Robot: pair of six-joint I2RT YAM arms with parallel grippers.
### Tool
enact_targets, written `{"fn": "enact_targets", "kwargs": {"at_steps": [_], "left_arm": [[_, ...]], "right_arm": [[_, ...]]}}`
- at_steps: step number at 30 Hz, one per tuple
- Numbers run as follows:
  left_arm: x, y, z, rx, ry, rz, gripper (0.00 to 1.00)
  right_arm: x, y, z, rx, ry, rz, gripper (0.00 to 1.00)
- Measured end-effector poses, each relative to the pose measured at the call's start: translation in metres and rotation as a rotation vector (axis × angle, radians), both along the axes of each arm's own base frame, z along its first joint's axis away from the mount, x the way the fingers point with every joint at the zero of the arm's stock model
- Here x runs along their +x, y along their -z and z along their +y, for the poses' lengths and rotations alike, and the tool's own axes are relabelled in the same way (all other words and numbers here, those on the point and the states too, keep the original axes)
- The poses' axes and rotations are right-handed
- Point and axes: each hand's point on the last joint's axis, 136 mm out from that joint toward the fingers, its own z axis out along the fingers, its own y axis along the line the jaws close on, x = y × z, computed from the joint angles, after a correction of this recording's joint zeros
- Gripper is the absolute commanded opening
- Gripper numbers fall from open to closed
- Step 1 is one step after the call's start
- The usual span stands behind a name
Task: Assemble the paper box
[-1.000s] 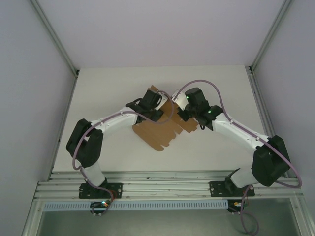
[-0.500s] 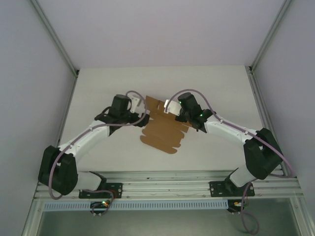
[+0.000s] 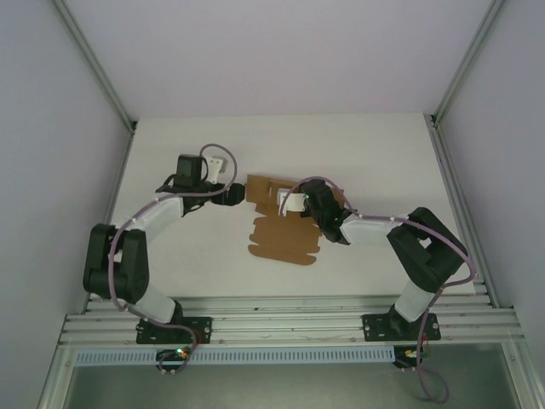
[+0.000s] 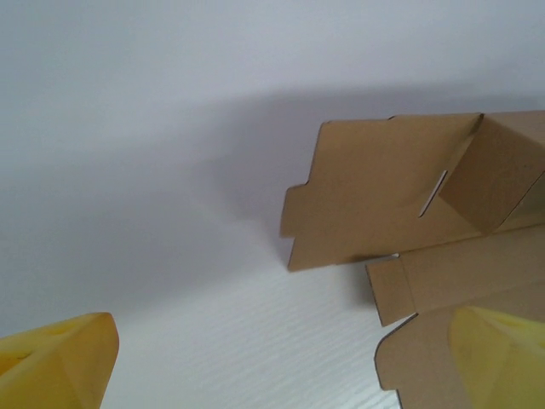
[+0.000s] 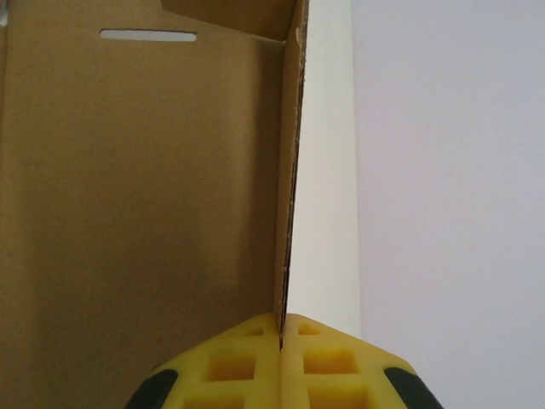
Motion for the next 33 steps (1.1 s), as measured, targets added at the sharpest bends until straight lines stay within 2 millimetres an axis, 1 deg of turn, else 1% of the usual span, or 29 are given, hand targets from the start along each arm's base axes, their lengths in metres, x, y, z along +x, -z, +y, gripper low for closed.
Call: {"fn": "enact_targets", "kwargs": {"at_steps": [4, 8, 13, 15, 16, 17, 18, 19, 20, 23, 25, 28, 29, 31, 33], "left_arm": [[0.028, 0.005, -0.004, -0.028, 0.053, 0.002, 1.0], [0.038, 0.009, -0.006, -0.054, 0.109, 0.008, 1.0], [0.054, 0.002, -0.026, -0.075, 0.224, -0.004, 0.96], [0.053, -0.002, -0.034, -0.082, 0.276, -0.015, 0.92], [0.05, -0.003, -0.037, -0.084, 0.3, -0.015, 0.91], [0.047, -0.004, -0.04, -0.085, 0.319, -0.012, 0.88], [0.043, -0.004, -0.044, -0.083, 0.342, -0.012, 0.83], [0.04, -0.004, -0.048, -0.08, 0.364, -0.006, 0.76], [0.038, -0.003, -0.051, -0.078, 0.382, 0.0, 0.74], [0.033, 0.001, -0.06, -0.063, 0.421, 0.017, 0.73], [0.029, 0.005, -0.064, -0.056, 0.442, 0.032, 0.69], [0.024, 0.007, -0.066, -0.045, 0.464, 0.055, 0.68], [0.023, 0.006, -0.066, -0.043, 0.47, 0.056, 0.66], [0.024, 0.003, -0.068, -0.036, 0.486, 0.048, 0.55], [0.023, 0.001, -0.068, -0.031, 0.495, 0.047, 0.42]], "right_arm": [[-0.001, -0.004, 0.002, 0.005, -0.021, -0.061, 0.0], [-0.001, -0.006, 0.003, 0.008, -0.03, -0.076, 0.0], [-0.003, -0.007, 0.007, 0.015, -0.043, -0.079, 0.0], [-0.003, -0.007, 0.007, 0.015, -0.044, -0.077, 0.0], [-0.003, -0.006, 0.007, 0.016, -0.044, -0.076, 0.0], [-0.003, -0.006, 0.007, 0.016, -0.044, -0.076, 0.0], [-0.003, -0.006, 0.007, 0.017, -0.044, -0.075, 0.0], [-0.003, -0.006, 0.007, 0.018, -0.044, -0.075, 0.0], [-0.003, -0.006, 0.008, 0.022, -0.044, -0.073, 0.0], [-0.004, -0.006, 0.008, 0.032, -0.042, -0.069, 0.0], [-0.004, -0.006, 0.008, 0.038, -0.042, -0.064, 0.0], [-0.006, -0.006, 0.008, 0.041, -0.042, -0.056, 0.0], [-0.006, -0.007, 0.007, 0.043, -0.041, -0.056, 0.0], [-0.006, -0.008, 0.007, 0.05, -0.038, -0.055, 0.0], [-0.006, -0.008, 0.007, 0.052, -0.035, -0.048, 0.0]]}}
